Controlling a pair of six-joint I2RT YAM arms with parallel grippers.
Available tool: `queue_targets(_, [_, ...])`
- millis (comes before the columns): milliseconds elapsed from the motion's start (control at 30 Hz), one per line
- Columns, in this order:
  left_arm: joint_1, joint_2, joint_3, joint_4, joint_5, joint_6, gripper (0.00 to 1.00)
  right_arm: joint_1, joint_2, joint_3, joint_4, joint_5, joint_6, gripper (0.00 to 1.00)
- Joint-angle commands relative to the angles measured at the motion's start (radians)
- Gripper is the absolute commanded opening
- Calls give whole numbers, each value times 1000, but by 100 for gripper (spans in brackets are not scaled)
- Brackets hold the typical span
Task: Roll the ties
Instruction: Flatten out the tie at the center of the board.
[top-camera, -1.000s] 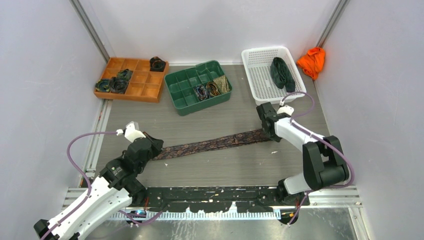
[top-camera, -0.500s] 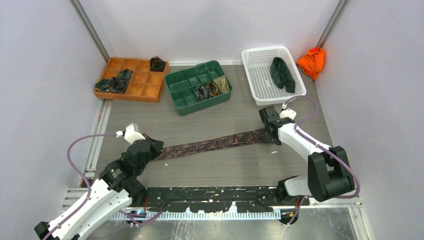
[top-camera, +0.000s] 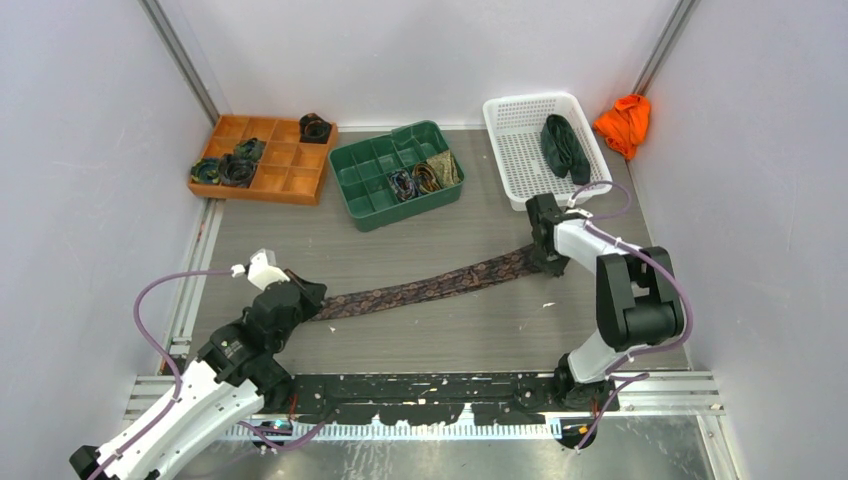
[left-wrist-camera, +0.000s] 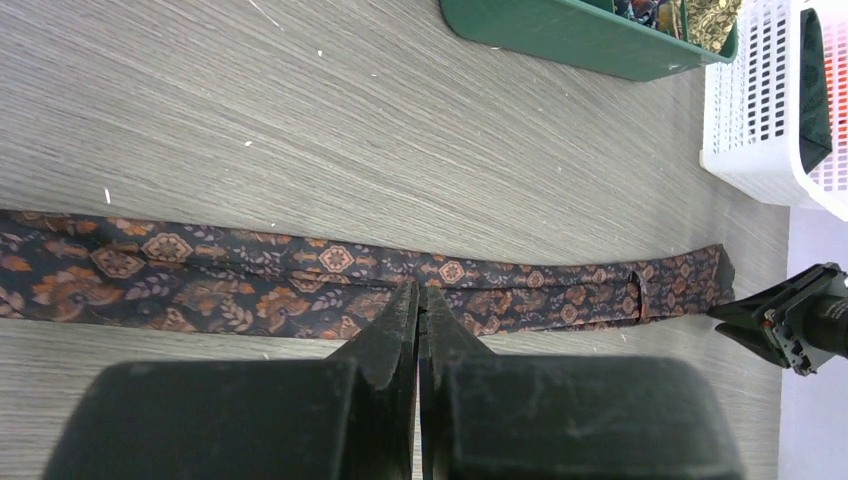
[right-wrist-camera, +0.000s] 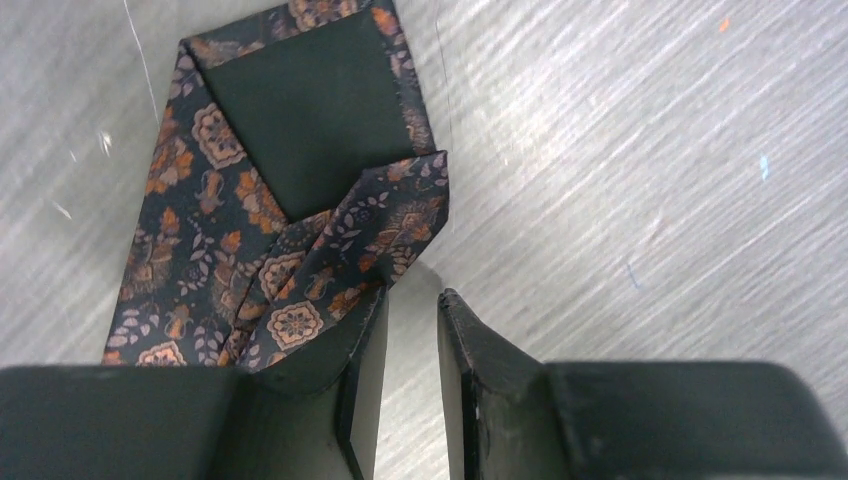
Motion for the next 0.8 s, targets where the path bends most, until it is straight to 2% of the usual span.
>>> queue_targets(0, [3,-8,-3,7,-29,-8,0,-34,44,58,28,-37,-38,31])
queue_targets(167, [3,-6,-13,14,-38,-6,0,-35,-13,83,13,-52,-58,31])
queue_targets(333, [2,30,-25,53,-33,-5,0,-32,-69,85,46,-137,-81,31])
queue_targets(633, [3,106,-15,106,-3,3,0,-29,119,195,39,-202,-106,29])
queue_targets(767, [2,90,-23,97,-9,4,0,-28,116,189,48,-216,-100,27])
